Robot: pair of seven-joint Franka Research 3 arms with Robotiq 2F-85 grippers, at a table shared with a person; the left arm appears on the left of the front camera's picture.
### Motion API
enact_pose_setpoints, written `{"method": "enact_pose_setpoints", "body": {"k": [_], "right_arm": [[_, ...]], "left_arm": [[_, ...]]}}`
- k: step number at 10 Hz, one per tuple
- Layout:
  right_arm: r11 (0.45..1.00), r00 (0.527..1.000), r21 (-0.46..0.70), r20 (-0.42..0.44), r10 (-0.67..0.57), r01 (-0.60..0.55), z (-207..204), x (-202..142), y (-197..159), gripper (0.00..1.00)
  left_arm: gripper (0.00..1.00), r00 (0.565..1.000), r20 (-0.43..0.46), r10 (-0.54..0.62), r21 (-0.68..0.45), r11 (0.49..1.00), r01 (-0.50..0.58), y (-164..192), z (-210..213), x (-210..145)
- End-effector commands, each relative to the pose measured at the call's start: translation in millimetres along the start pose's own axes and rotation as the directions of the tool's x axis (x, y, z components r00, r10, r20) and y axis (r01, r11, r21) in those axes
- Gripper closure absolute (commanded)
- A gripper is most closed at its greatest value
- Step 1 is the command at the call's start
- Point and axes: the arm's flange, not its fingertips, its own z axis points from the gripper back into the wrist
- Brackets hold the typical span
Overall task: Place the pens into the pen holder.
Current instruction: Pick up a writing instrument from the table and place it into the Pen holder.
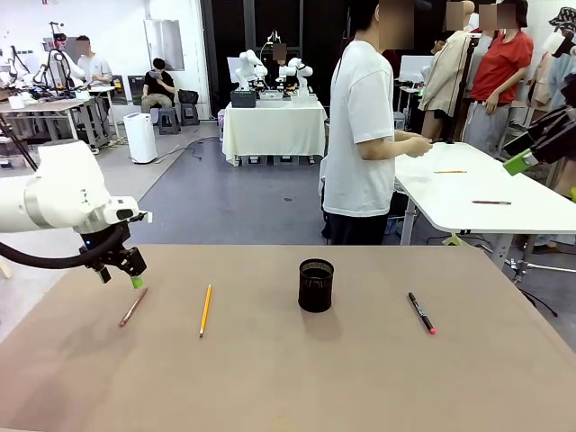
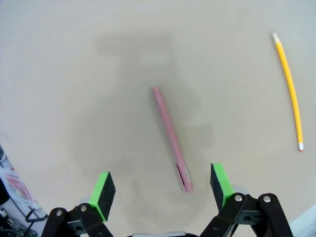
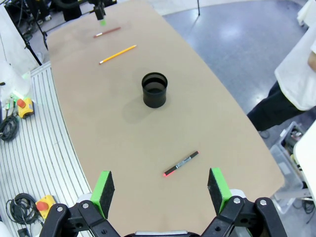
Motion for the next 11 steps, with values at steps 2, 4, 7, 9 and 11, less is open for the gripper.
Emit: {"method": "enact_pose_setpoints", "body": {"k": [2, 4, 7, 9, 11], "right_arm": [[1.0, 1.0, 0.006, 0.013, 0.006, -0.006, 1.3, 1.4, 1.1, 0.0], [1.0, 1.0, 0.006, 0.013, 0.006, -0.006, 1.3, 1.4, 1.1, 0.0], [1.0, 1.0, 0.006, 0.013, 0.006, -0.006, 1.3, 1.4, 1.1, 0.0], [1.0, 1.0, 0.006, 0.013, 0.006, -0.006, 1.3, 1.4, 1.1, 0.0], [1.0, 1.0, 0.006, 0.013, 0.006, -0.006, 1.3, 1.4, 1.1, 0.0]], "left_arm": [[0.0, 1.0, 0.015, 0.028, -0.003, 1.0, -0.028, -0.5, -13.1, 20.3], [0.0, 0.999, 0.013, 0.045, 0.033, 0.998, -0.045, -7.0, -20.3, 24.7], [0.0, 0.994, 0.013, 0.111, 0.055, 0.992, -0.111, -10.4, -33.5, 29.9], [0.0, 0.986, 0.026, 0.165, 0.089, 0.982, -0.167, -14.1, -41.1, 34.4], [0.0, 0.986, 0.011, 0.169, 0.096, 0.981, -0.169, -12.8, -47.9, 36.6]]}}
